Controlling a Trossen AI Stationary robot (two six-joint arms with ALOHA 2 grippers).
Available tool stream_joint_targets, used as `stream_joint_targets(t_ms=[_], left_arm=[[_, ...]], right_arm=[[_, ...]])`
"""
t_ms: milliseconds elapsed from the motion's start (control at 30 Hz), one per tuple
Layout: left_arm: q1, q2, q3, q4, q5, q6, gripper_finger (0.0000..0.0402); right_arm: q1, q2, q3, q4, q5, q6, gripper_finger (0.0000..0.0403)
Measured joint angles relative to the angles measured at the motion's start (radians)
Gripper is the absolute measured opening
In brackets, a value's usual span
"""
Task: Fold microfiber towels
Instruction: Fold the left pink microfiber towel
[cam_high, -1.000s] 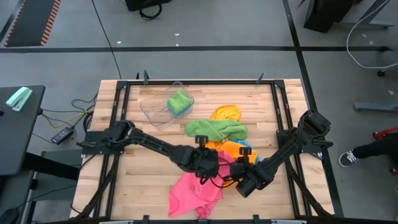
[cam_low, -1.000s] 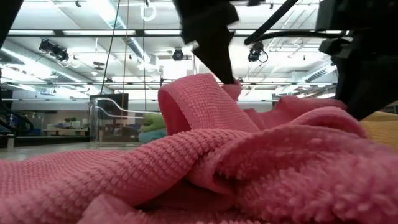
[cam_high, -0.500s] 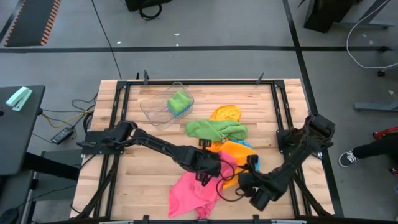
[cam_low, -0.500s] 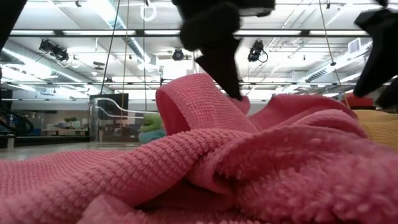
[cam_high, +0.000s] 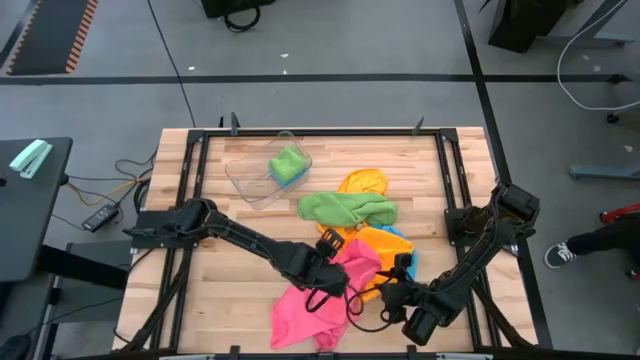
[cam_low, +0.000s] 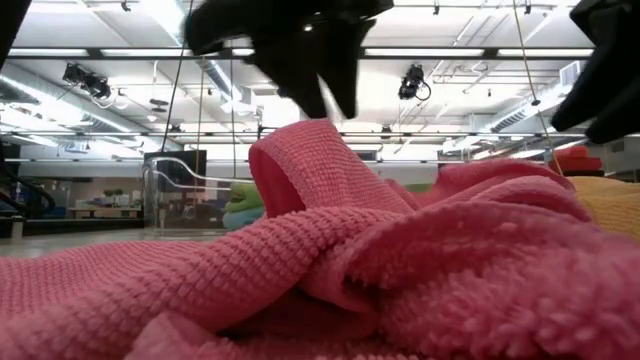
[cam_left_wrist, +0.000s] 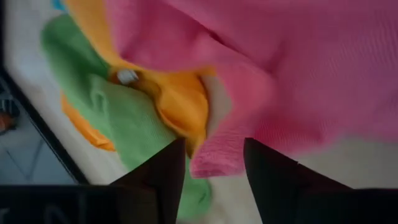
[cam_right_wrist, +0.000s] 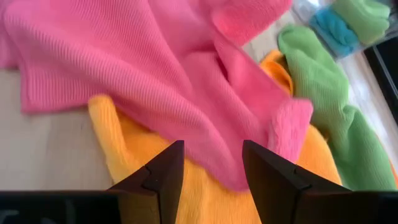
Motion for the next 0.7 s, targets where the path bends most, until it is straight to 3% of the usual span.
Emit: stream_joint_targets(t_ms=[200, 500, 700], left_arm=[[0.011, 0.002, -0.001, -0.159, -0.017, 0.03, 0.0197], [0.081, 0.031, -0.001, -0.183, 0.063, -0.247, 0.0203], [0.105, 0.111, -0.002, -0.195, 0.123, -0.31, 0.0185]], right_arm=[[0.0, 0.0, 0.0, 0.009, 0.001, -0.025, 0.0172], [0.0, 0.0, 0.0, 0.014, 0.001, -0.027, 0.0172], [-0.007, 0.001, 0.0, 0.02, 0.002, -0.028, 0.0172]])
